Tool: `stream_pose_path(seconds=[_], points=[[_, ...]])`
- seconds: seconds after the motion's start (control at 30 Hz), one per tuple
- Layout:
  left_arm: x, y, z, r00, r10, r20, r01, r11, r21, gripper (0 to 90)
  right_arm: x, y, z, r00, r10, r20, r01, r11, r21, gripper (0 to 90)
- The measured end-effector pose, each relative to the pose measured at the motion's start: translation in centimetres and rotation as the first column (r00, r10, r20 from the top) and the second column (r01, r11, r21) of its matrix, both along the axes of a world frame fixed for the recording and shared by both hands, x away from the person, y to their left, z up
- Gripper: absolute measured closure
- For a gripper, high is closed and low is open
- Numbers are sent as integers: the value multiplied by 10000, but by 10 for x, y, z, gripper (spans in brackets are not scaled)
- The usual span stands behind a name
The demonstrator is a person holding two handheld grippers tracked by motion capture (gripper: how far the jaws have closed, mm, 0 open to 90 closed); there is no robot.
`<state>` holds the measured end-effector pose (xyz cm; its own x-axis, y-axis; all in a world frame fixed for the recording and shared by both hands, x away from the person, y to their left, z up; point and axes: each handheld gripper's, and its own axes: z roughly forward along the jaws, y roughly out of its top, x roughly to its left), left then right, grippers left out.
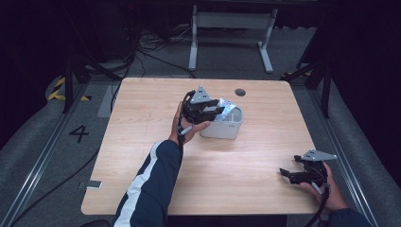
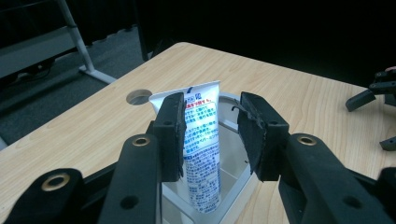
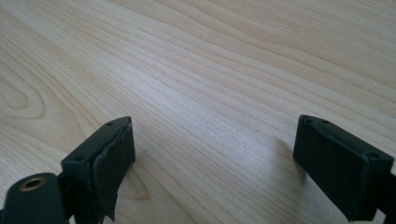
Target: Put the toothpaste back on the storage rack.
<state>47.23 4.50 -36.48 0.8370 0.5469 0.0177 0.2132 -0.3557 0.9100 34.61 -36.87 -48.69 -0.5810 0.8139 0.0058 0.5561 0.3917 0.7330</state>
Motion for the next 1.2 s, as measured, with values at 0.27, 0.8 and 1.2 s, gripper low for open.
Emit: stream_pose_path(seconds=[0.27, 0.8, 1.2], points=[[-3, 7, 0, 9999, 15, 130, -19, 9994, 350, 608, 0, 0, 0, 10000, 2, 2, -2, 10000, -3, 129], [-15, 26, 1, 9995, 80, 294, -113, 9937, 1119, 598, 0, 0, 0, 10000, -8, 0, 8, 10000, 12, 129], [-25, 35, -6, 9994, -110, 320, 41, 9782, 2074, 573, 0, 0, 0, 10000, -13, -5, 13, 10000, 22, 129]])
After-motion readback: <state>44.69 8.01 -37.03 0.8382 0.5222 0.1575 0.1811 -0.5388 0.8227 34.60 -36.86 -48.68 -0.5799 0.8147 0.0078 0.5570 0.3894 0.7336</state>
